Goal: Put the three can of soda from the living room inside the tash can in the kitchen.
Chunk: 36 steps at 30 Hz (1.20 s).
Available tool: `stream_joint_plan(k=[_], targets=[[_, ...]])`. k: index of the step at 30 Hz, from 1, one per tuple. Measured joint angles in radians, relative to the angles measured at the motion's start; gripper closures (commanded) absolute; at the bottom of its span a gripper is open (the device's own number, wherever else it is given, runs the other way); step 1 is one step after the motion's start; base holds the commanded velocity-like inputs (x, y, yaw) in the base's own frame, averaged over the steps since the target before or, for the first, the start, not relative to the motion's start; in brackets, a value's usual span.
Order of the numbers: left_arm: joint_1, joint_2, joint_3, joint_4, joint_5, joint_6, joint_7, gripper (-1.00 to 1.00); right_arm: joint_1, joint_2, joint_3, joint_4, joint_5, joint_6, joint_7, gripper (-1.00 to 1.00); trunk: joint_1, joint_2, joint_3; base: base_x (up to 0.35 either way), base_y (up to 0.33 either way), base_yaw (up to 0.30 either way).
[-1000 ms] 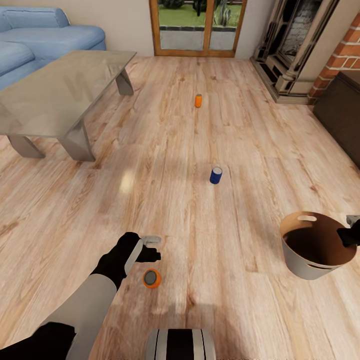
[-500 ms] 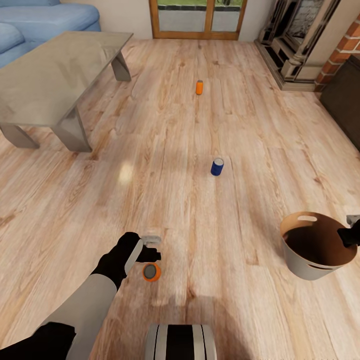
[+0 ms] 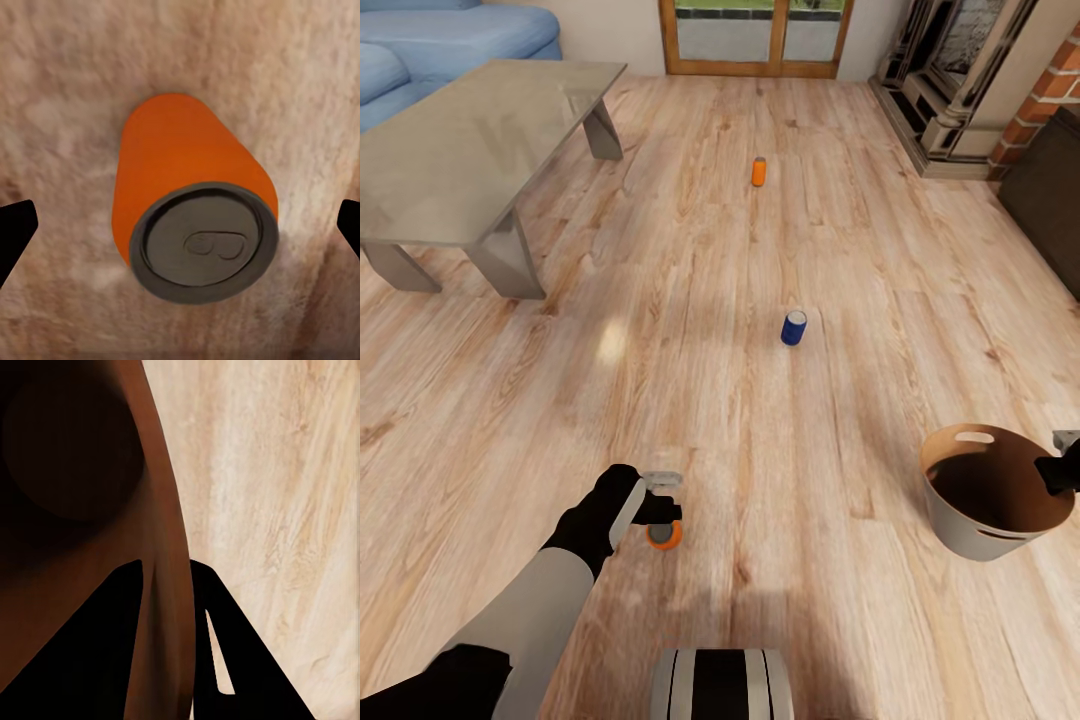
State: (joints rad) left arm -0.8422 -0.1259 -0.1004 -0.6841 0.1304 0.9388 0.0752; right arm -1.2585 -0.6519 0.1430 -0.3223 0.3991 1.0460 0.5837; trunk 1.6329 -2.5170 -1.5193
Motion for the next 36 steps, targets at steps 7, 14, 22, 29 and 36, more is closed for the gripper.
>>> stream_joint_plan(k=[7,14,22,29,36], targets=[[0.000,0.000,0.001,0.000,0.000,0.000,0.001,-1.00,0.001,0.000,-0.001,0.000,-0.005,0.001,0.000,1.00,0.000,0.000,0.000,-0.019,0.000,0.000],[0.000,0.000,0.000,0.000,0.000,-0.001,0.001,-1.00,0.001,0.000,-0.002,0.000,-0.007,0.001,0.000,1.00,0.000,0.000,0.000,-0.002,0.000,0.000],[0.000,-0.002,0.000,0.000,0.000,-0.001,0.004,-1.00,0.001,0.000,-0.003,0.000,-0.008,0.001,0.000,1.00,0.002,-0.001,-0.016,0.000,0.000,0.000],[0.000,-0.003,0.000,0.000,0.000,-0.001,0.004,-1.00,0.001,0.000,-0.002,0.000,-0.007,0.001,0.000,1.00,0.002,-0.001,-0.020,0.000,0.000,0.000],[0.000,-0.003,0.000,-0.001,0.000,0.000,0.005,-1.00,-0.006,-0.001,0.007,0.000,-0.011,0.001,0.001,1.00,0.003,-0.002,-0.043,0.000,0.000,0.000]])
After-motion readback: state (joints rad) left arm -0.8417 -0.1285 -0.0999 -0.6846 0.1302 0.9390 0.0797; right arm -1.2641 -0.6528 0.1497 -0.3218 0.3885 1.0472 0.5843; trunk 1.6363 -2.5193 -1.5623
